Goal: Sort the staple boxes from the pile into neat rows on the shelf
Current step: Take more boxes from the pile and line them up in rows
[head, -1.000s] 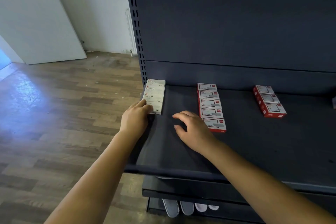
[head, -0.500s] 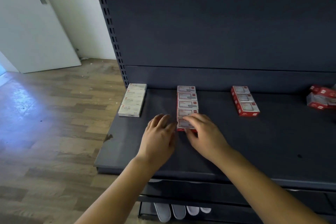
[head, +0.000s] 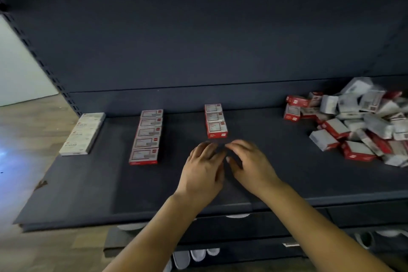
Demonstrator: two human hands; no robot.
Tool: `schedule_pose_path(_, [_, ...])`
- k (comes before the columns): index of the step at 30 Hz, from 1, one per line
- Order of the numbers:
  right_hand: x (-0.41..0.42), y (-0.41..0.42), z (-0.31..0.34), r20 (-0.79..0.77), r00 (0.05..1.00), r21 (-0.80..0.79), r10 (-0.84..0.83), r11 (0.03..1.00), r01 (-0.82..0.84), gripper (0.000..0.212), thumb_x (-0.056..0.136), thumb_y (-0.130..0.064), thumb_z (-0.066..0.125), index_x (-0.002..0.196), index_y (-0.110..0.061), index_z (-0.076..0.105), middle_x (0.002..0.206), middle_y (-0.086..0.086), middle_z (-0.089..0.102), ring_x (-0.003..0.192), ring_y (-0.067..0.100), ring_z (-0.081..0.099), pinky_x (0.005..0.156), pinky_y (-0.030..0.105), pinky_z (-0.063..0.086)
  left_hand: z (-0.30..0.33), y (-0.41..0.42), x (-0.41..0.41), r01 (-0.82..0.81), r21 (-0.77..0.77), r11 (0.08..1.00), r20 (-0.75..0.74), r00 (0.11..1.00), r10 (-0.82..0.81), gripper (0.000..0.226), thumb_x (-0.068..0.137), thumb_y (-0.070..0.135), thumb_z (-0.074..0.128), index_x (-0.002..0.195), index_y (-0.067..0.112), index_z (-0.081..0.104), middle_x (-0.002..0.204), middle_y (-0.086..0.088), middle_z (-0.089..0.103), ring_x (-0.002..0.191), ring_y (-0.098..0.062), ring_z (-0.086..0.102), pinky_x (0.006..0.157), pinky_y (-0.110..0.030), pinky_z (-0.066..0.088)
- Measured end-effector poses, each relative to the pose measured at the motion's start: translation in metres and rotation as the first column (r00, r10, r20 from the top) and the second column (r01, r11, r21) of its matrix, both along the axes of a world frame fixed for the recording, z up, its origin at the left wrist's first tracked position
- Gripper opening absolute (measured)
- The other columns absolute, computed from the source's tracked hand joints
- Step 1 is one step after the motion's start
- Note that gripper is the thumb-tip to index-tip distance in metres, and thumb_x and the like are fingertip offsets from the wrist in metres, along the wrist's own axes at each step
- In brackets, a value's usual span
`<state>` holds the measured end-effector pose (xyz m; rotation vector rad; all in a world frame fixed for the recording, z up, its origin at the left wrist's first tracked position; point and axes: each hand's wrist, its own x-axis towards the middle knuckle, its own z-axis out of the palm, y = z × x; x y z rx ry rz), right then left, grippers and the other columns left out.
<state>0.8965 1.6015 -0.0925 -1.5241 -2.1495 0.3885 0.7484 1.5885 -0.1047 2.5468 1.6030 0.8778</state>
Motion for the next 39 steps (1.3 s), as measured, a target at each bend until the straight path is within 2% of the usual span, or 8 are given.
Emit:
schedule_pose_path(13, [0.158, 0.005, -0.019, -0.008, 0.984, -0.007, -0.175, 0.984, 0.175, 0.032, 0.088, -0.008, 0.058, 0.119, -0.003, 0.06, 0.122, 0.014, 0.058, 0.115, 0.031, 0.051, 0.096, 0.037, 0.041, -0.012, 0.013, 0.136, 0.021, -0.073, 0.997, -0.039, 0.999, -0.024, 0.034, 0.079, 0.023, 0.045, 0.097, 0.013, 0.072, 0.104, -0.007, 0.068, 0.099, -0.031, 0.064, 0.076, -0.039, 0.054])
schedule_pose_path(16, [0.189, 0.015, -0.022, 0.011, 0.966, 0.044, -0.257, 0.966, 0.256, 0.029, 0.085, -0.004, 0.06, 0.113, 0.0, 0.063, 0.113, 0.017, 0.062, 0.107, 0.035, 0.055, 0.09, 0.041, 0.046, -0.016, 0.014, 0.154, 0.032, -0.089, 0.996, -0.027, 0.999, -0.034, 0.038, 0.08, 0.025, 0.04, 0.097, 0.014, 0.072, 0.104, -0.006, 0.068, 0.098, -0.03, 0.064, 0.075, -0.038, 0.054])
schedule_pose_path(21, [0.219, 0.032, -0.026, 0.049, 0.933, 0.1, -0.356, 0.931, 0.35, 0.016, 0.078, -0.001, 0.063, 0.093, 0.003, 0.066, 0.094, 0.019, 0.064, 0.091, 0.038, 0.057, 0.077, 0.041, 0.049, -0.018, 0.02, 0.176, 0.037, -0.094, 0.995, -0.026, 0.999, -0.039, 0.026, 0.073, 0.016, 0.058, 0.095, 0.013, 0.072, 0.101, -0.006, 0.068, 0.096, -0.028, 0.065, 0.074, -0.036, 0.054])
schedule_pose_path(26, [0.219, 0.041, -0.027, 0.161, 0.906, 0.095, -0.392, 0.92, 0.381, 0.032, 0.085, -0.023, 0.064, 0.11, -0.004, 0.061, 0.111, 0.013, 0.059, 0.104, 0.032, 0.053, 0.085, 0.038, 0.044, -0.02, 0.025, 0.186, 0.043, -0.096, 0.994, -0.019, 0.999, -0.045, 0.027, 0.075, 0.012, 0.059, 0.099, 0.01, 0.071, 0.106, -0.008, 0.067, 0.101, -0.032, 0.063, 0.079, -0.04, 0.052])
schedule_pose_path(29, [0.219, 0.048, -0.027, 0.198, 0.898, 0.07, -0.394, 0.919, 0.388, 0.034, 0.086, -0.025, 0.061, 0.116, -0.008, 0.058, 0.117, 0.011, 0.055, 0.106, 0.03, 0.052, 0.086, 0.035, 0.043, -0.021, 0.022, 0.186, 0.037, -0.146, 0.989, -0.025, 0.999, -0.042, 0.03, 0.086, 0.012, 0.055, 0.114, 0.011, 0.066, 0.123, -0.008, 0.06, 0.118, -0.03, 0.052, 0.094, -0.039, 0.043])
schedule_pose_path(35, [0.223, 0.044, -0.033, -0.089, 0.937, 0.079, -0.339, 0.935, 0.346, 0.039, 0.077, -0.004, 0.069, 0.116, -0.005, 0.061, 0.118, 0.017, 0.051, 0.108, 0.034, 0.053, 0.088, 0.03, 0.041, -0.022, 0.018, 0.175, 0.028, -0.248, 0.968, 0.043, 0.999, -0.017, 0.034, 0.096, 0.02, 0.047, 0.129, 0.018, 0.055, 0.138, 0.002, 0.047, 0.132, -0.015, 0.035, 0.104, -0.026, 0.033])
schedule_pose_path(37, [0.221, 0.038, -0.033, -0.19, 0.947, 0.123, -0.26, 0.95, 0.286, 0.044, 0.072, -0.001, 0.074, 0.114, -0.003, 0.062, 0.115, 0.017, 0.052, 0.104, 0.032, 0.056, 0.088, 0.026, 0.041, -0.021, 0.016, 0.172, 0.031, -0.243, 0.97, 0.186, 0.982, 0.015, 0.029, 0.093, 0.015, 0.054, 0.121, 0.016, 0.062, 0.126, 0.001, 0.057, 0.121, -0.014, 0.047, 0.098, -0.021, 0.039])
schedule_pose_path(39, [0.217, 0.032, -0.03, -0.257, 0.956, 0.209, -0.141, 0.958, 0.198, 0.049, 0.066, 0.0, 0.08, 0.112, -0.001, 0.064, 0.109, 0.017, 0.054, 0.095, 0.03, 0.059, 0.084, 0.033, 0.05, -0.018, 0.013, 0.17, -0.008, -0.256, 0.967, 0.404, 0.908, 0.114, 0.023, 0.09, 0.008, 0.058, 0.109, 0.015, 0.068, 0.108, 0.002, 0.066, 0.102, -0.013, 0.061, 0.087, -0.016, 0.046])
